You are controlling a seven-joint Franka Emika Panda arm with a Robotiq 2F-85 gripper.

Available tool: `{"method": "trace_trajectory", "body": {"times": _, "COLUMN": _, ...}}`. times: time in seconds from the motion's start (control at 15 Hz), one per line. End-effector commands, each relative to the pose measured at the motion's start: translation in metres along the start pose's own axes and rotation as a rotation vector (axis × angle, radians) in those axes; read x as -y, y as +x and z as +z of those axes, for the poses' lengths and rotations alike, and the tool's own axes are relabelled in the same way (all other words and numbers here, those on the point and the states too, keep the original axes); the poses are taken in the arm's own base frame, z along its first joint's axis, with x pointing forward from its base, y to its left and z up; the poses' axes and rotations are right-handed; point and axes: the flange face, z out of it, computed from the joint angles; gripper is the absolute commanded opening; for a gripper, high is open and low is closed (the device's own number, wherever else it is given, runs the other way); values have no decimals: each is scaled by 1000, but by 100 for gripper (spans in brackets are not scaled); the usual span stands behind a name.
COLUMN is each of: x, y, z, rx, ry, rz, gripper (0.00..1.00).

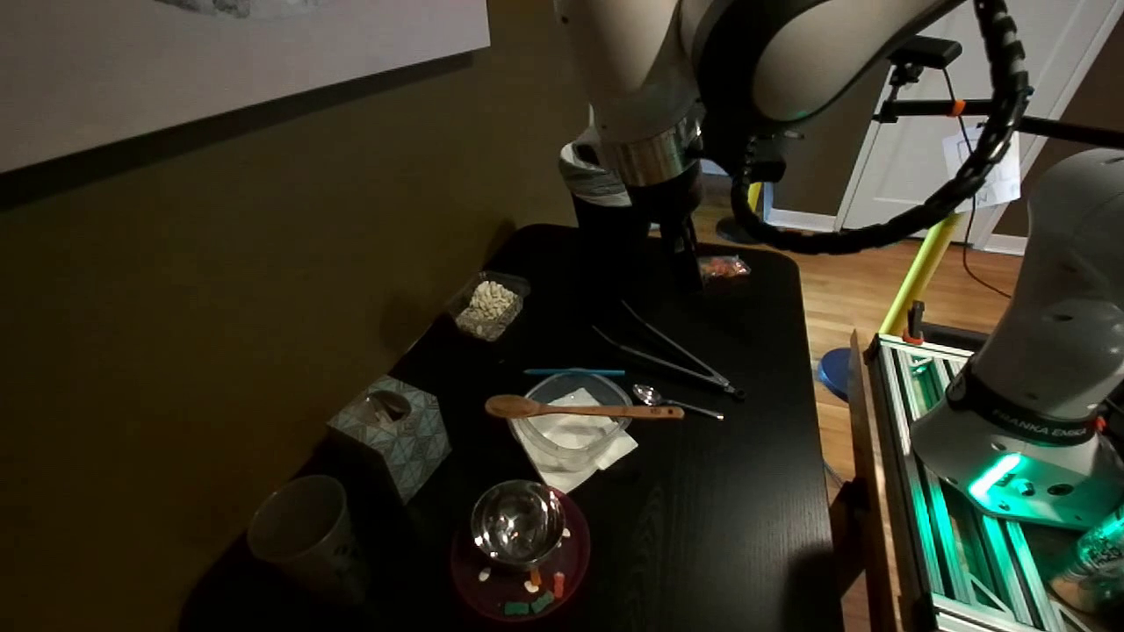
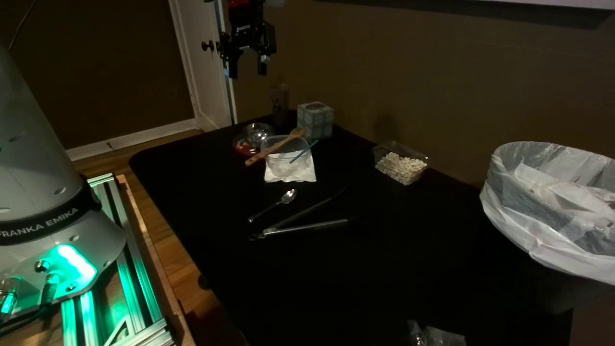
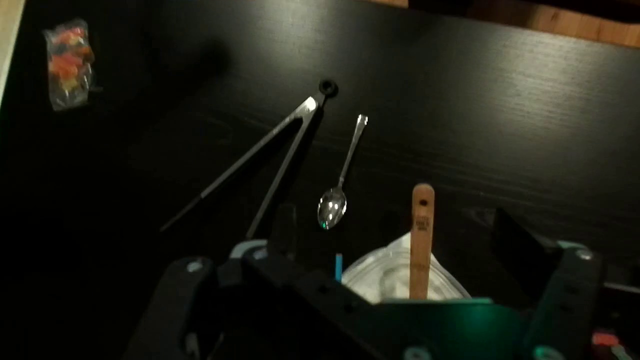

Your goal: Move the wooden spoon from the top of the clear bowl and place it on the paper towel box

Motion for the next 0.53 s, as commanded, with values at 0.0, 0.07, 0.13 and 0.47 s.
{"method": "trace_trajectory", "body": {"times": 0.0, "x": -6, "y": 3, "z": 8, "rx": -169, "ry": 1, "rz": -112, "gripper": 100}}
{"method": "trace_trajectory", "body": {"times": 0.07, "x": -8, "y": 7, "z": 10, "rx": -220, "ry": 10, "rz": -141, "gripper": 100}}
{"method": "trace_trajectory", "body": {"times": 0.13, "x": -12, "y": 12, "z": 14, "rx": -270, "ry": 26, "rz": -170, "gripper": 100}}
{"method": "trace_trajectory", "body": {"times": 0.47, "x": -7, "y": 36, "z": 27, "rx": -365, "ry": 102, "rz": -234, "gripper": 100}}
